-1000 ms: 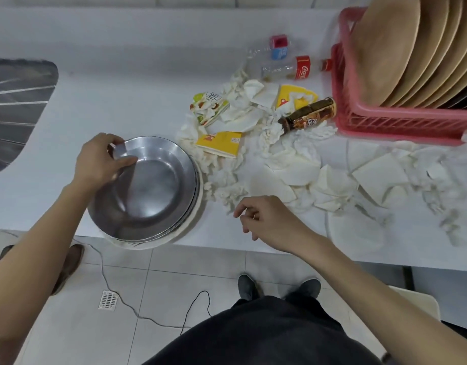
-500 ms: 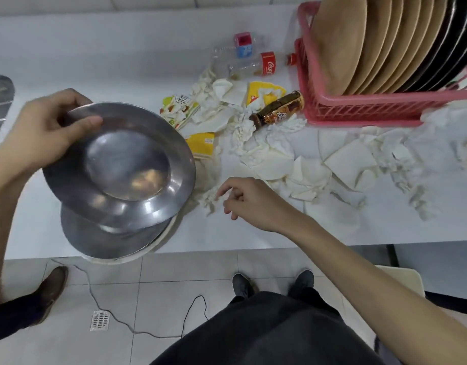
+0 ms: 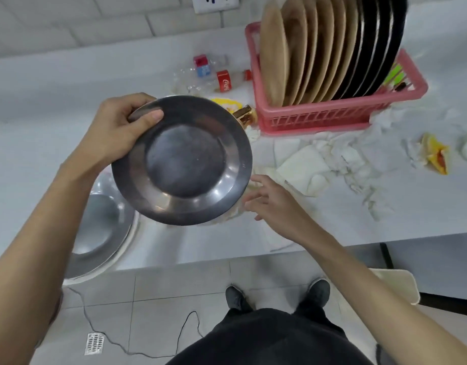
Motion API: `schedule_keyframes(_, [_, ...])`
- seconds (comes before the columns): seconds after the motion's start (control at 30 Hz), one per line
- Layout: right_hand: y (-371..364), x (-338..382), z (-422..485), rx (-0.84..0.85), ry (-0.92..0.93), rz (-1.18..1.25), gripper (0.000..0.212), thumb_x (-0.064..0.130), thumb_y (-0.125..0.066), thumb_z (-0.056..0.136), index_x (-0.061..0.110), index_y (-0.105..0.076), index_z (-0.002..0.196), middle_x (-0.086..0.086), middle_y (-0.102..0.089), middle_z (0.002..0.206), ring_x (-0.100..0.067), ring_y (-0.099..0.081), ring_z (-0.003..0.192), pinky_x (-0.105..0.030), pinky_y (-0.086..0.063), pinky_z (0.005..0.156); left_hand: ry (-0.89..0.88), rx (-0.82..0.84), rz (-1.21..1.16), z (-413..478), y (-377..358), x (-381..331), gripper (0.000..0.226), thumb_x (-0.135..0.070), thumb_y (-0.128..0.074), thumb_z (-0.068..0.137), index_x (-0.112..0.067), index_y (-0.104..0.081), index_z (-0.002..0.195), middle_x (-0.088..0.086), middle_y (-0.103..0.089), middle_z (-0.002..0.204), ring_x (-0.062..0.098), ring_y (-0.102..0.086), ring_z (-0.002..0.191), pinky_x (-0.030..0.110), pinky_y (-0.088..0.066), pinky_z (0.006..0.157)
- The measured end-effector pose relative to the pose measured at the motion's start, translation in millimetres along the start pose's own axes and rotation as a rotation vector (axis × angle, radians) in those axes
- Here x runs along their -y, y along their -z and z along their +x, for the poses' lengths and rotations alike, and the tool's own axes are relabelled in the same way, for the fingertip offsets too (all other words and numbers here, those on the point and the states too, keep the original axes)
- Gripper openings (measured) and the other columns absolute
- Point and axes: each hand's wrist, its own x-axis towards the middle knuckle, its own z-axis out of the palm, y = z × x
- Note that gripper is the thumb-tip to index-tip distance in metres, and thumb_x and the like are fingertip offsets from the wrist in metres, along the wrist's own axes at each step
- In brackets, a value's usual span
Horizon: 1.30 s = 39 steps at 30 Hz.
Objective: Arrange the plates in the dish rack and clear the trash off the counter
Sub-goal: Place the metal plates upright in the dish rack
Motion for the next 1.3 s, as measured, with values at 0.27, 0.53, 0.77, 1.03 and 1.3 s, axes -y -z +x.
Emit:
schedule_keyframes(0.27, [139, -42, -50, -0.181, 0.148, 0.160, 0.055, 0.007, -0.057, 0.093, 0.046, -0.047, 0.129, 0.012, -0.070, 0.108, -0.006, -0.067, 0.099, -0.030, -0.053, 0.090, 0.041, -0.076, -0.168, 30, -118, -80, 0.020, -0.024, -0.059, 0.096, -0.023, -0.068, 0.114, -0.005, -0.070, 0.110, 0.008, -0.063, 0.101, 0.030, -0.047, 0.092])
schedule_keyframes(0.53, [258, -48, -64, -0.370, 0.393, 0.309, 0.067, -0.003, -0.063, 0.086, 0.029, -0.045, 0.142, 0.022, -0.059, 0.131, 0.002, -0.054, 0.122, -0.012, -0.045, 0.093, 0.264, -0.341, -0.550, 20, -262, -139, 0.032, -0.006, -0.058, 0.086, -0.026, -0.071, 0.107, 0.007, -0.073, 0.107, 0.030, -0.068, 0.100, 0.049, -0.054, 0.090])
schedule_keyframes(0.77, [341, -3, -80, -0.121, 0.435, 0.022, 0.089, 0.013, -0.058, 0.075, 0.045, -0.026, 0.150, 0.026, -0.036, 0.152, 0.005, -0.040, 0.135, -0.014, -0.037, 0.106, 0.378, -0.471, -0.683, 20, -353, -183, 0.031, -0.005, -0.050, 0.099, -0.027, -0.065, 0.116, 0.002, -0.075, 0.105, 0.017, -0.071, 0.100, 0.030, -0.053, 0.083])
schedule_keyframes(1.03, [388, 30, -61, -0.282, 0.313, -0.245, 0.079, 0.006, -0.049, 0.074, 0.040, -0.041, 0.145, 0.003, -0.059, 0.133, -0.030, -0.062, 0.104, -0.043, -0.052, 0.091, 0.339, -0.254, -0.584, 39, -406, -197, 0.032, -0.021, -0.056, 0.100, -0.029, -0.059, 0.131, -0.009, -0.073, 0.097, 0.005, -0.071, 0.092, 0.023, -0.056, 0.081])
schedule_keyframes(1.3, [413, 67, -24, -0.486, 0.340, -0.442, 0.072, -0.002, -0.045, 0.080, 0.025, -0.042, 0.147, -0.007, -0.053, 0.141, -0.027, -0.050, 0.125, -0.028, -0.046, 0.093, 0.170, -0.205, -0.432, 44, -430, -208, 0.037, -0.017, -0.059, 0.097, -0.037, -0.063, 0.127, -0.017, -0.051, 0.138, 0.006, -0.051, 0.126, 0.034, -0.060, 0.082])
